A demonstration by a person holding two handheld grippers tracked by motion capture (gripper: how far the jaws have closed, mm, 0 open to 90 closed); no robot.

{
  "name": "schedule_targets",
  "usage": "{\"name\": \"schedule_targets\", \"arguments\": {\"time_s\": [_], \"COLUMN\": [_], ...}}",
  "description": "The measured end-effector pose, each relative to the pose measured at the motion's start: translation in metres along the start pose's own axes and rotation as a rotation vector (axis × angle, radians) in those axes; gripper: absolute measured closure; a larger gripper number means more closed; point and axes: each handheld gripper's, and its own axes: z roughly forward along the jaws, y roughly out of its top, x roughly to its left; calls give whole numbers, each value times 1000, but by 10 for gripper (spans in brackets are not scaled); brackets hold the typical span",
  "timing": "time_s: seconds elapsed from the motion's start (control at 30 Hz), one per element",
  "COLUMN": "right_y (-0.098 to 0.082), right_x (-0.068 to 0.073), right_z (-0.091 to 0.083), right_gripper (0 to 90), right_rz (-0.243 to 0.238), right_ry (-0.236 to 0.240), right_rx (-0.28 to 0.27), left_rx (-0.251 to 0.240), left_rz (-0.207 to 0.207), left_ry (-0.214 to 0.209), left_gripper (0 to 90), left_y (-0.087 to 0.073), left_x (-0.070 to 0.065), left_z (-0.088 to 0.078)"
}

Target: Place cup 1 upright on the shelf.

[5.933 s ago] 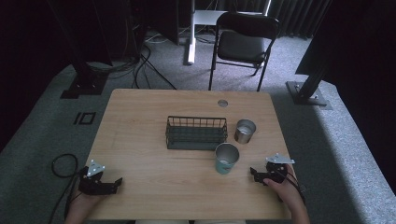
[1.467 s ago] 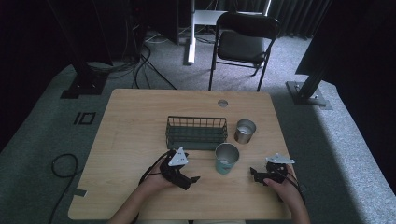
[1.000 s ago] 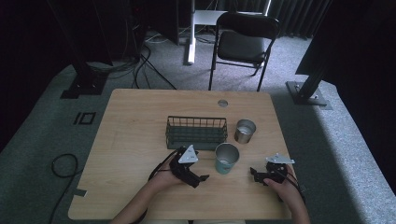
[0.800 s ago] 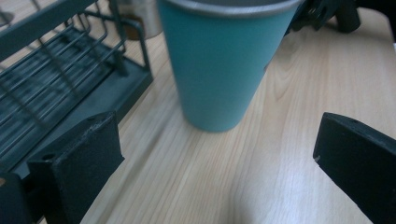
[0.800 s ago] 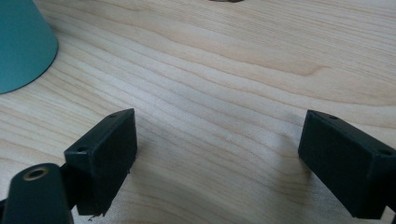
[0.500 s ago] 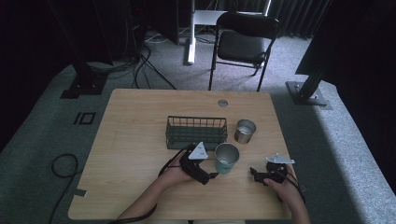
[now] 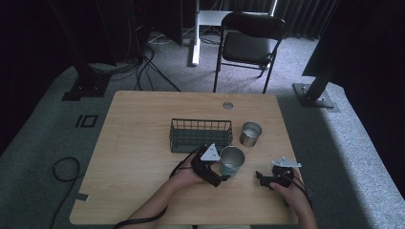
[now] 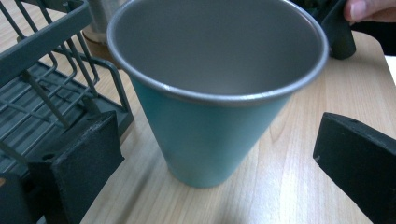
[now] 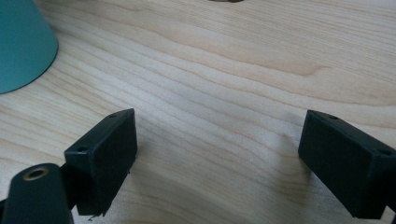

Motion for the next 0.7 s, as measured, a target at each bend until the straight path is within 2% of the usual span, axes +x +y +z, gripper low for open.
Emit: {"name": "schedule_targets", "arguments": {"time_s": [0.3, 0.7], "right_y": [0, 0], "right_x": [0, 0], "right_z": [0, 0], "right_gripper": [113, 113], "right_rz": [0, 1], "right_ry": [0, 0], "right_rx": [0, -1], "left_rx": [-20, -26], "left_rz": [-8, -11], "left_ry": [-19, -13], "left_gripper": [16, 16], "left_y": [10, 15], "left_x": [2, 3], "left_z": [9, 23]}}
